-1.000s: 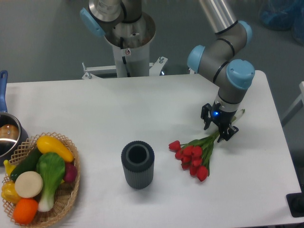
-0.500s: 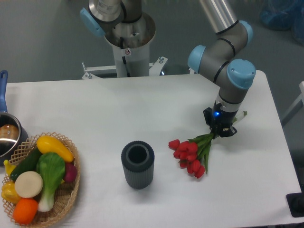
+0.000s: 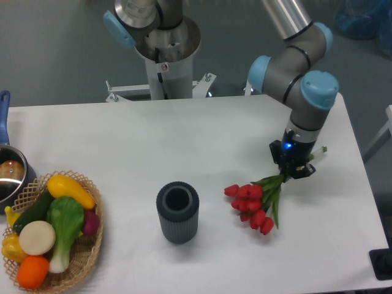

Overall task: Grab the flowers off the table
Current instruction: 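Lift the gripped tulip bunch up off the table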

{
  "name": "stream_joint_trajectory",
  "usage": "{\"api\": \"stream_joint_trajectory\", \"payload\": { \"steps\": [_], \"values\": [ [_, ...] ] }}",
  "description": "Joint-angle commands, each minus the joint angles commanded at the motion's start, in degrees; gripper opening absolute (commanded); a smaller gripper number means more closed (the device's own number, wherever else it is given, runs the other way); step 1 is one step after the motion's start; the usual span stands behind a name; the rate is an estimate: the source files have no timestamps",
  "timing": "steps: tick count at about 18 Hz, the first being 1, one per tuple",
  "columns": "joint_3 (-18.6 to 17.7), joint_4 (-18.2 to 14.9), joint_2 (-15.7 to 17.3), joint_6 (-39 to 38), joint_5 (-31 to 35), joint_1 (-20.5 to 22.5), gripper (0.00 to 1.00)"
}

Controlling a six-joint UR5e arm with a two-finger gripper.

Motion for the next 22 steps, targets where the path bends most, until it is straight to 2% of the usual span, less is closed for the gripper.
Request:
{"api": "stream_joint_trajectory", "payload": {
  "steps": [3, 8, 11, 14, 22],
  "values": [
    [2.02, -0.09, 2.90, -7.81, -10.38, 0.88, 0.04],
    [6.50, -0.09, 4.40, -18.53, -18.21, -0.08, 0.04],
    [9.49, 0.00, 4.66, -26.27, -27.68, -0.26, 0.04],
    [9.93, -0.09, 6.07, -28.48, -34.64, -0.43, 0.04],
    [9.06, -0.09, 9.41, -32.96, -36.07, -1.14, 0.04]
  ]
}}
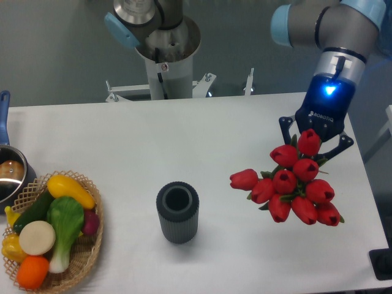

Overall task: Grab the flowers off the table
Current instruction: 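Lift the gripped tulip bunch up off the table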

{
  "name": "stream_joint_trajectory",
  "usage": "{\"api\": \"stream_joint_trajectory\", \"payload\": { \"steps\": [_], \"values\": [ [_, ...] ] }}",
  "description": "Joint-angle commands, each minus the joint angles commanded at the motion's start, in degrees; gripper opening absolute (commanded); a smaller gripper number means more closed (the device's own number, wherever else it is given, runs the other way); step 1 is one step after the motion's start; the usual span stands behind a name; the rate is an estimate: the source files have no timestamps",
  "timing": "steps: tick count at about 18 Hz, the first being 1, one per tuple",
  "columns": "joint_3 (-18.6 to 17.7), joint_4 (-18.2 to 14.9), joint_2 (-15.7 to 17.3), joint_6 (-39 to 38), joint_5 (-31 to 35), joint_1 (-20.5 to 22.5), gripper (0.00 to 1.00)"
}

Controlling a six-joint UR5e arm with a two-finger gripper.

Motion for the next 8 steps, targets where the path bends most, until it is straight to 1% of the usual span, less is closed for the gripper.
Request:
{"api": "stream_joint_trajectory", "payload": {
  "steps": [3, 8],
  "values": [
    [0.09, 0.00, 0.70, -1.50, -0.27, -0.52, 0.04],
    [0.26, 0.00, 0.79, -2.64, -0.27, -1.14, 0.04]
  ]
}}
